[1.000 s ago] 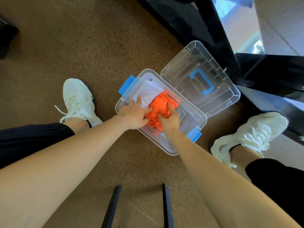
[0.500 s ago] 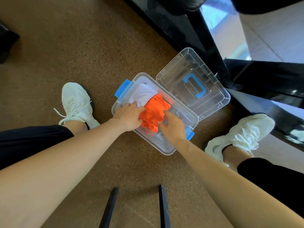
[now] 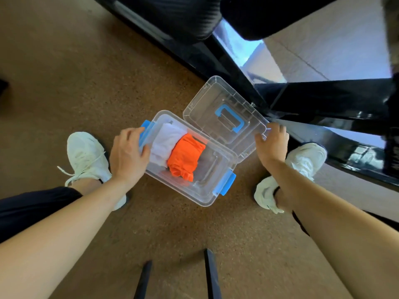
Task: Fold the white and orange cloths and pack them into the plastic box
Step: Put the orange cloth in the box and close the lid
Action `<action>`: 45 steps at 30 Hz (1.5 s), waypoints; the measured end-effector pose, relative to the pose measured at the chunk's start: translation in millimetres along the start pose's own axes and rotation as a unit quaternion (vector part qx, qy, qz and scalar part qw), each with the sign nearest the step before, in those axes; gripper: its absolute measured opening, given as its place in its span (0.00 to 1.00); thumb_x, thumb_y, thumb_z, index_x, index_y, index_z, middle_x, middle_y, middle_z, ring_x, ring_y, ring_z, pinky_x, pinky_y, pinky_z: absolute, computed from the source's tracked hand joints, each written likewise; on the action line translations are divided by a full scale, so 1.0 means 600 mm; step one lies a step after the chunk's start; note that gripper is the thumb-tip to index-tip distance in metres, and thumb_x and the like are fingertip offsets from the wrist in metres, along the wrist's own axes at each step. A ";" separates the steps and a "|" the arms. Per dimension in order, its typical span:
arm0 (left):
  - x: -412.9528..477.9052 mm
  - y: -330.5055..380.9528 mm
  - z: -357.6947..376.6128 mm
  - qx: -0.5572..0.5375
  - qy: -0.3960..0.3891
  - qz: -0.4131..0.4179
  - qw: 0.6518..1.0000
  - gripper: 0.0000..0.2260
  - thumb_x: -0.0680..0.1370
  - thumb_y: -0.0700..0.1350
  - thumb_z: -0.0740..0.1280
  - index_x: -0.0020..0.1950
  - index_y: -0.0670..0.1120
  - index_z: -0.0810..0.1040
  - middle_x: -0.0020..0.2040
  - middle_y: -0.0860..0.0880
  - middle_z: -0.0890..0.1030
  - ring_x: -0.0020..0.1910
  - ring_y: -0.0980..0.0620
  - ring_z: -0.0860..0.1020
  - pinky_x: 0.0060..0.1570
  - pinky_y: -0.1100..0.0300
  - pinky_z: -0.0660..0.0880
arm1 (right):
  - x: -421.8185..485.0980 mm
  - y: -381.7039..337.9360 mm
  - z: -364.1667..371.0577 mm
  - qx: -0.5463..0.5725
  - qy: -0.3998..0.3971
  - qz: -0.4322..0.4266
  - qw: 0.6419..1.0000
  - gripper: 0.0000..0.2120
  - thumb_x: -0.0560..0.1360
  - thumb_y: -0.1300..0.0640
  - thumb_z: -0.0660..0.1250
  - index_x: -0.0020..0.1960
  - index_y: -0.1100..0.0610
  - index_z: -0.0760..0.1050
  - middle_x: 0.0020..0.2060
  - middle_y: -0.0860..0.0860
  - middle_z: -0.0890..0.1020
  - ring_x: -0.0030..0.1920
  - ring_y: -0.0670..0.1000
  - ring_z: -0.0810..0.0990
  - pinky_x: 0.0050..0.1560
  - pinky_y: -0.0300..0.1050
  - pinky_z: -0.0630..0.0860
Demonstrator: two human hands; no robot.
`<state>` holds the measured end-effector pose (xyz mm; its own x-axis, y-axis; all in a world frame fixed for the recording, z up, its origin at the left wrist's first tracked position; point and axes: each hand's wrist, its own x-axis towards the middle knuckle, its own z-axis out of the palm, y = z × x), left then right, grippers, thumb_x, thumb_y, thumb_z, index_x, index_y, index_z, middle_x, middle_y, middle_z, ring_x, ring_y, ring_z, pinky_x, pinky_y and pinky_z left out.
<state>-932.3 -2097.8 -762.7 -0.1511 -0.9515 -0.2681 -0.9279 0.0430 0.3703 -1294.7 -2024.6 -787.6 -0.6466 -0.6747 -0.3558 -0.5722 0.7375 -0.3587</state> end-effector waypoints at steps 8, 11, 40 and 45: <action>0.000 -0.029 0.005 -0.043 -0.062 -0.062 0.995 0.19 0.83 0.43 0.63 0.75 0.50 0.72 0.59 0.45 0.82 0.56 0.43 0.81 0.54 0.41 0.80 | 0.066 0.007 0.008 0.075 -0.083 0.101 0.989 0.27 0.80 0.51 0.66 0.76 0.57 0.64 0.68 0.58 0.73 0.64 0.58 0.77 0.61 0.53 0.78; 0.009 -0.027 0.002 -0.061 -0.079 -0.091 0.991 0.19 0.84 0.43 0.63 0.75 0.50 0.73 0.59 0.46 0.83 0.55 0.45 0.81 0.56 0.43 0.80 | 0.077 0.006 0.000 0.138 -0.083 0.112 0.981 0.19 0.79 0.55 0.68 0.68 0.58 0.75 0.58 0.56 0.79 0.58 0.57 0.81 0.57 0.51 0.79; 0.000 -0.028 -0.008 -0.406 -0.166 -0.277 0.855 0.15 0.82 0.56 0.64 0.64 0.51 0.80 0.57 0.52 0.83 0.55 0.52 0.82 0.53 0.57 0.79 | -0.209 0.025 -0.008 -0.284 -0.112 -0.463 0.832 0.27 0.62 0.64 0.81 0.55 0.55 0.72 0.56 0.57 0.78 0.56 0.63 0.77 0.48 0.59 0.77; -0.009 -0.032 0.005 -0.284 -0.160 -0.197 0.925 0.18 0.80 0.54 0.69 0.69 0.51 0.77 0.61 0.53 0.79 0.58 0.53 0.79 0.54 0.57 0.77 | -0.228 0.031 0.012 -0.291 -0.157 -0.467 0.820 0.30 0.58 0.65 0.81 0.56 0.54 0.72 0.58 0.55 0.79 0.59 0.61 0.78 0.52 0.56 0.78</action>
<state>-914.6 -2092.3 -770.9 -0.0166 -0.7169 -0.6970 -0.6180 -0.5407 0.5707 -1213.3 -1918.7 -751.7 0.3202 -0.8595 -0.3984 -0.9469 -0.2780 -0.1613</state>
